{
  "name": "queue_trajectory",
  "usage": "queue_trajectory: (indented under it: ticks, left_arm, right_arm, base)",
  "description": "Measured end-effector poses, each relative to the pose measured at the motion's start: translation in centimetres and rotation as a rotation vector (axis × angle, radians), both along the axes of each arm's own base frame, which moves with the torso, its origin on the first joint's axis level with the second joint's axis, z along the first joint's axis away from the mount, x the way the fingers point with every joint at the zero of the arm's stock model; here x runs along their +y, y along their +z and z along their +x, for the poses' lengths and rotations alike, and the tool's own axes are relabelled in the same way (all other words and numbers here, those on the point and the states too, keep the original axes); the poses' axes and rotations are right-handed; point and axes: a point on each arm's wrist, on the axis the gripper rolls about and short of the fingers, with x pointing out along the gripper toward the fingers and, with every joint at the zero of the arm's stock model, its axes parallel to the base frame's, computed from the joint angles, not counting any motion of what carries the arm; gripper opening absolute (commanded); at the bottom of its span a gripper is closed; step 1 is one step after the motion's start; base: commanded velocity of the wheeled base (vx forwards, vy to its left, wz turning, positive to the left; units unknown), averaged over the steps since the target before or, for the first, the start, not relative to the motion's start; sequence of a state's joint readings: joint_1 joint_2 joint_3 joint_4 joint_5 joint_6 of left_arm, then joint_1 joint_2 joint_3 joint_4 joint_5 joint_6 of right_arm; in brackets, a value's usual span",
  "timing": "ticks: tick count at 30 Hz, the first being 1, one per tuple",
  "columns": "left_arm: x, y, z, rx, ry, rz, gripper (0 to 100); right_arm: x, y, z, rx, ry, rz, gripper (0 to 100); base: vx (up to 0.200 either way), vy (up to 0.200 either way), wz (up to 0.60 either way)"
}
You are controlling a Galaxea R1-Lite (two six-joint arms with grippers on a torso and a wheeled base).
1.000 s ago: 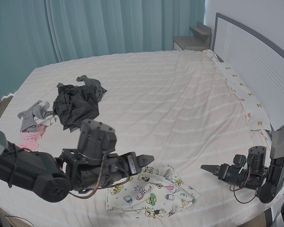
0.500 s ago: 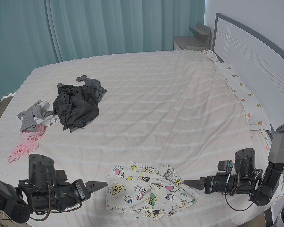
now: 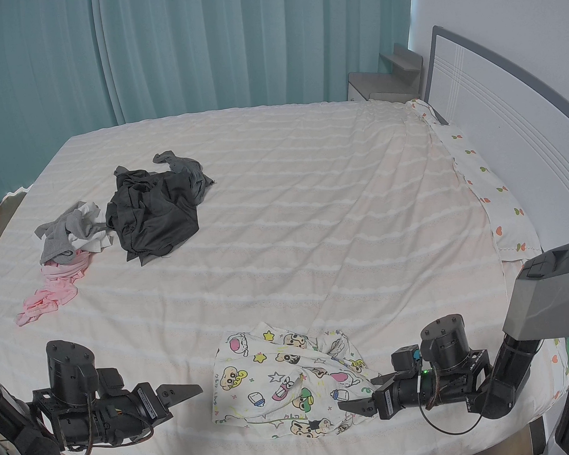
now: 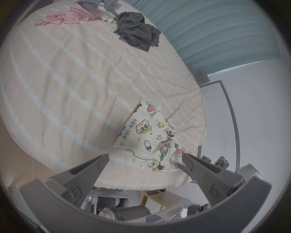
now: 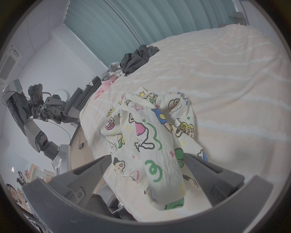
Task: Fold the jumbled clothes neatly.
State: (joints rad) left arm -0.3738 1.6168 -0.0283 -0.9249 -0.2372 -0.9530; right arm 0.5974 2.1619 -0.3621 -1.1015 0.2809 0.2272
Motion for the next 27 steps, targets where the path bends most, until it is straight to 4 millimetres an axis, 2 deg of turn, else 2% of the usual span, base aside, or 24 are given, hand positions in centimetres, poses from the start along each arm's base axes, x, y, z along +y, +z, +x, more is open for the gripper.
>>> queue_trajectory:
  ticks: [5, 11, 18, 22, 27]
  left_arm:
    - [0.1, -0.3, -0.1, 0.014, 0.002, 0.005, 100]
    - [0.1, -0.4, -0.1, 0.021, 0.003, 0.006, 100]
    - [0.1, -0.4, -0.1, 0.022, 0.003, 0.006, 100]
    - [0.1, -0.4, -0.1, 0.023, 0.003, 0.006, 100]
    - [0.1, -0.4, -0.1, 0.025, 0.001, 0.007, 100]
  right_arm:
    - [0.5, -0.2, 0.4, 0.001, 0.005, -0.004, 0]
    - [0.2, 0.0, 0.9, -0.014, -0.012, 0.004, 0]
    - [-0.7, 2.2, 2.1, -0.068, -0.043, 0.057, 0]
    - [-1.4, 3.4, 2.9, -0.053, 0.009, 0.133, 0]
    - [-2.7, 4.2, 4.6, -0.04, 0.013, 0.19, 0]
  base:
    - [0.0, 0.0, 0.0]
    - [0.0, 0.0, 0.0]
    - [0.0, 0.0, 0.0]
    - [0.0, 0.0, 0.0]
    - [0.0, 0.0, 0.0]
